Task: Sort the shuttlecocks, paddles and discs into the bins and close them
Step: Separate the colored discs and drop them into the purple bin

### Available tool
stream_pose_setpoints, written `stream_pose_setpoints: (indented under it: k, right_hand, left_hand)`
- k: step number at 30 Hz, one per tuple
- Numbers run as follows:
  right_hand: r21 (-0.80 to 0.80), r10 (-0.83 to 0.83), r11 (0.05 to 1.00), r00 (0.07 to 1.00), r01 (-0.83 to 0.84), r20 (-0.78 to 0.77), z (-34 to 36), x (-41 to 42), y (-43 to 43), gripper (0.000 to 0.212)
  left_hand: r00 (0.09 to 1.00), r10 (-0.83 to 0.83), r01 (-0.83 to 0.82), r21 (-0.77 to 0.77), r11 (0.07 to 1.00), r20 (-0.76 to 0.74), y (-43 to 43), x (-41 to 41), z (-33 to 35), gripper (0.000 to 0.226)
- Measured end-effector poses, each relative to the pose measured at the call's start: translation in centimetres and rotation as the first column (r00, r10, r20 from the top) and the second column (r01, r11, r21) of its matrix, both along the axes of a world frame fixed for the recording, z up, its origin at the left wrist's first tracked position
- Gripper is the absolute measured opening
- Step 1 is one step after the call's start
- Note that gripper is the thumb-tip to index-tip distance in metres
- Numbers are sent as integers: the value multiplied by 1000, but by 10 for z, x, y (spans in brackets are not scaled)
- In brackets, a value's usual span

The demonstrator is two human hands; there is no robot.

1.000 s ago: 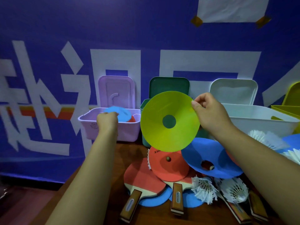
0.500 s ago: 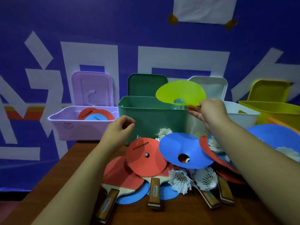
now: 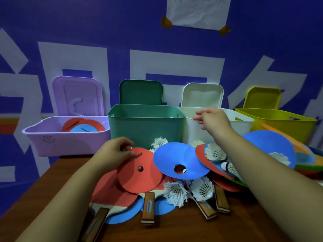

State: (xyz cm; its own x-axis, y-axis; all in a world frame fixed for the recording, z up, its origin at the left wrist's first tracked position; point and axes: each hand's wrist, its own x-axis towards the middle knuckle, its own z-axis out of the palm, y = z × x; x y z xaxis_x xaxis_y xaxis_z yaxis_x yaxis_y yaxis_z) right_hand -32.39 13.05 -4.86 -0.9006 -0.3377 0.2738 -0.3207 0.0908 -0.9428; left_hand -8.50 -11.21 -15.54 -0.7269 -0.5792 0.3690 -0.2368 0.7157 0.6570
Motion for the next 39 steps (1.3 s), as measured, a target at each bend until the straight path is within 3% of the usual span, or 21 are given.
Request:
stream_pose_setpoints:
  k: [3, 5, 7, 9, 12, 14, 17, 22, 27, 30, 35, 39]
  right_hand:
    - [226, 242, 954, 952, -199, -185, -8, 25, -10, 31]
    - [509, 462, 818, 833, -268, -305, -13, 32, -14, 31]
    - [767, 652, 614, 668, -186, -359, -22, 36, -20, 44]
    - [895, 770, 433, 560, -105, -307, -29, 41, -29, 62]
    - [943, 818, 329, 513, -44, -261, -37, 47, -42, 74]
    - [941, 817, 339, 494, 6, -298, -41, 48, -51, 68]
    - [904, 788, 427, 484, 18, -381, -44, 45, -63, 44]
    - [731, 700, 656, 514, -189, -495, -34, 39, -74, 6]
    - [483, 582, 796, 683, -365, -442, -30, 49, -81, 8]
    - [408, 570, 816, 692, -410, -444, -31, 60, -89, 11]
    - [341, 579, 814, 702, -470, -415, -31, 76, -98, 11]
    - [286, 582, 813, 714, -507, -389, -31, 83, -103, 12]
  left_hand:
    - [996, -64, 73, 153, 986, -63, -1, 1, -1, 13]
    - [985, -104, 138, 276, 951, -135, 2, 3, 1, 14]
    - [966, -114, 205, 420, 884, -232, 7, 5, 5, 14]
    - [946, -98, 257, 534, 805, -309, 11, 8, 9, 13]
    - [937, -66, 264, 569, 779, -343, 9, 14, 13, 8]
    - [937, -55, 248, 543, 802, -346, 4, 17, 15, 9]
    - [936, -34, 219, 506, 834, -350, -11, 22, 15, 14]
    - [873, 83, 298, 659, 690, -481, -31, 28, 12, 19]
    - [772, 234, 400, 738, 544, -591, -62, 40, 12, 24]
    - [648, 372, 478, 735, 481, -665, -73, 47, 12, 39]
    - [442, 557, 499, 709, 499, -703, -83, 50, 11, 10]
    - [345, 647, 463, 723, 512, -680, -98, 44, 8, 27]
